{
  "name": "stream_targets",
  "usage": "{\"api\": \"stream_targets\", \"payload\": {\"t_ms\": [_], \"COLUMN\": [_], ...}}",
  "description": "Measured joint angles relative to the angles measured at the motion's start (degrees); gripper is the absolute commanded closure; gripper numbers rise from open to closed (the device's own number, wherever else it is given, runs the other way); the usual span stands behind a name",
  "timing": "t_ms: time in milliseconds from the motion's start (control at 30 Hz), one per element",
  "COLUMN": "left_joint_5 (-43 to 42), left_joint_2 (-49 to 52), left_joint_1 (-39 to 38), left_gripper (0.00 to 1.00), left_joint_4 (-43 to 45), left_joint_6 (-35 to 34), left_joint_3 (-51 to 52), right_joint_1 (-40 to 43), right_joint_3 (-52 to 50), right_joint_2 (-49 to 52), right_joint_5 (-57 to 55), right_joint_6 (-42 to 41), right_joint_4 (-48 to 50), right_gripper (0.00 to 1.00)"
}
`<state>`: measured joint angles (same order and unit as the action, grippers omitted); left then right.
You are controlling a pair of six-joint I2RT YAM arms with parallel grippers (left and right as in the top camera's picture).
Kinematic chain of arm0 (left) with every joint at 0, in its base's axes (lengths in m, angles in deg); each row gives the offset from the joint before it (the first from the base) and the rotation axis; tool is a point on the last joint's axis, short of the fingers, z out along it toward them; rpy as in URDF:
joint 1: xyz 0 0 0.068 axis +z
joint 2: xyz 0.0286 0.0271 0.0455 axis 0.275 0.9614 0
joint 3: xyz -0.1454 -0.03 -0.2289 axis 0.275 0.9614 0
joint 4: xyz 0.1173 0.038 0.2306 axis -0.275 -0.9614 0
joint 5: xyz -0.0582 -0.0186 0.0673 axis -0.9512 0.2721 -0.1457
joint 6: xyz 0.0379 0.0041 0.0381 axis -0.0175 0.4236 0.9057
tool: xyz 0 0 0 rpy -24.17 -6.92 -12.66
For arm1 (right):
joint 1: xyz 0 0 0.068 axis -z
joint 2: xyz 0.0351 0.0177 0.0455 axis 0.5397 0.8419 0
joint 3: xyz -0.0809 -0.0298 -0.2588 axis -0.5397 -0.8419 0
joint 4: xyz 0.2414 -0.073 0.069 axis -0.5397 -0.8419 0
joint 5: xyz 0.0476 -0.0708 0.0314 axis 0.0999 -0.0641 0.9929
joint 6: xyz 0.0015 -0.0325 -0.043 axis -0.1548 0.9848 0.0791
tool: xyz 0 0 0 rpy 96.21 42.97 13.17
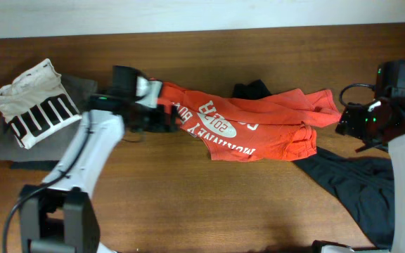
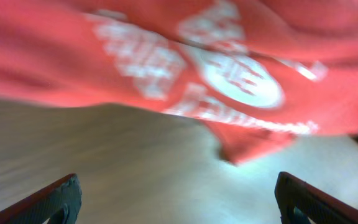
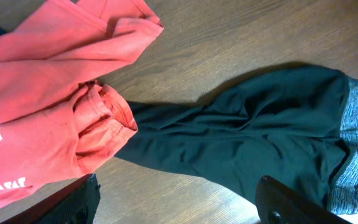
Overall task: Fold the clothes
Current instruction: 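Grasp the t-shirt's left edge with the left gripper and pull it left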
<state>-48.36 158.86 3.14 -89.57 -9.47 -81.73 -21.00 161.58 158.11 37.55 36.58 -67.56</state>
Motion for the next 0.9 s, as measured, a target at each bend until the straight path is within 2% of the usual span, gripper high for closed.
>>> {"api": "stream_targets", "payload": {"t_ms": [133,300,433,500,600,633,733,767,867,900], "left_joint_5": [-1.90,-1.70,-1.38,-1.25,-0.90,-0.55,-0.33,-0.28,-0.39,-0.15], "left_joint_2": [2.47,7.67,11.80,13.49,15.34,15.39,16.26,16.63,17.22,17.31], "left_joint_1": [-7.56,-13.33,-15.61,-16.52,-17.90,-18.27,-19.19,-19.41,-19.65,-19.69], "left_gripper": [0.01,0.02,0.10,0.11,0.20,0.25,0.56,0.60,0.92,1.00], "left_joint_4": [0.48,0.70,3.26,5.09,6.56,7.37,9.05,9.29,9.38,9.22], "left_joint_6": [-1.51,-7.48,-11.56,-12.44,-13.42,-13.62,-14.25,-14.16,-14.64,-14.43], "left_joint_3": [0.02,0.31,0.59,0.59,0.50,0.50,0.42,0.37,0.33,0.33], "right_joint_1": [0.00,0.00,0.00,0.00,0.00,0.00,0.00,0.00,0.00,0.00], "right_joint_3": [0.00,0.00,0.00,0.00,0.00,-0.02,-0.09,-0.09,-0.11,-0.11], "right_joint_2": [1.01,1.05,1.05,1.05,1.05,1.05,1.05,1.05,1.05,1.05], "right_joint_5": [0.00,0.00,0.00,0.00,0.00,0.00,0.00,0.00,-0.02,-0.02], "right_joint_6": [0.20,0.20,0.22,0.20,0.20,0.20,0.20,0.20,0.22,0.24], "right_joint_4": [-0.02,-0.04,-0.04,-0.07,-0.07,-0.04,-0.09,-0.09,-0.09,-0.09], "right_gripper": [0.16,0.16,0.16,0.16,0.16,0.16,0.16,0.16,0.16,0.16]}}
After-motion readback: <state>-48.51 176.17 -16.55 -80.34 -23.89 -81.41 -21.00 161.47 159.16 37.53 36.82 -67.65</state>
